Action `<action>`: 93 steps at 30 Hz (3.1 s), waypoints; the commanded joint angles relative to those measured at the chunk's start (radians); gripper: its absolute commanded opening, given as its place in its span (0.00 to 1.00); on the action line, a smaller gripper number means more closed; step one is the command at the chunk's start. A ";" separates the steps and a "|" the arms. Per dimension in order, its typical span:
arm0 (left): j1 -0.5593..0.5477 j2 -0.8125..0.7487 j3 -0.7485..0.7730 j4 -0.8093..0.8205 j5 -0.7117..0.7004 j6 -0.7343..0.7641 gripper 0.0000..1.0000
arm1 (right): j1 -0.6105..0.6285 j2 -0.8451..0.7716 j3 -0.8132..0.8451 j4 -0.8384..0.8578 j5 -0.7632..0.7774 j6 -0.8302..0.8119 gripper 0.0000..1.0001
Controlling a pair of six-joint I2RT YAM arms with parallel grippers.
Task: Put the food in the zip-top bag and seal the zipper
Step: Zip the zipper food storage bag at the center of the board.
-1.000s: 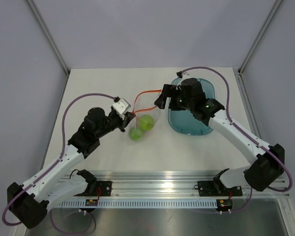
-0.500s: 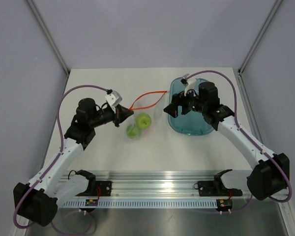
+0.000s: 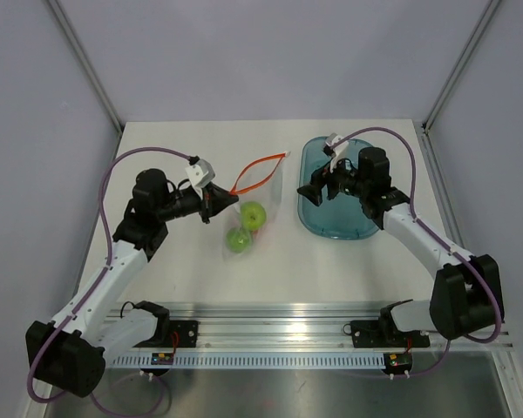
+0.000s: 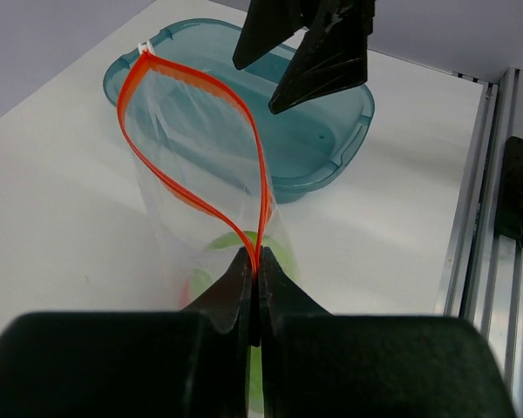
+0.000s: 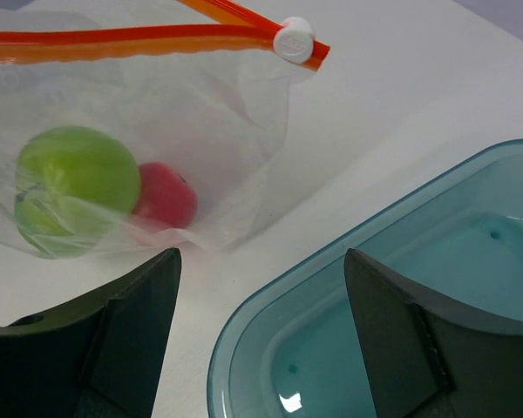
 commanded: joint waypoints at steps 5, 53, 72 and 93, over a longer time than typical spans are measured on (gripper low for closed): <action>0.022 0.039 0.091 0.009 0.163 0.050 0.00 | -0.094 0.074 0.048 0.105 -0.234 -0.022 0.82; 0.048 0.103 0.170 -0.126 0.192 0.121 0.00 | -0.130 0.481 0.139 0.966 -0.704 0.589 0.00; 0.082 0.195 0.340 -0.304 0.119 0.230 0.75 | -0.063 0.142 -0.030 0.490 -0.420 0.187 0.00; -0.167 0.371 0.654 -0.378 -0.079 0.245 0.91 | 0.023 0.155 0.120 0.015 -0.266 0.058 0.00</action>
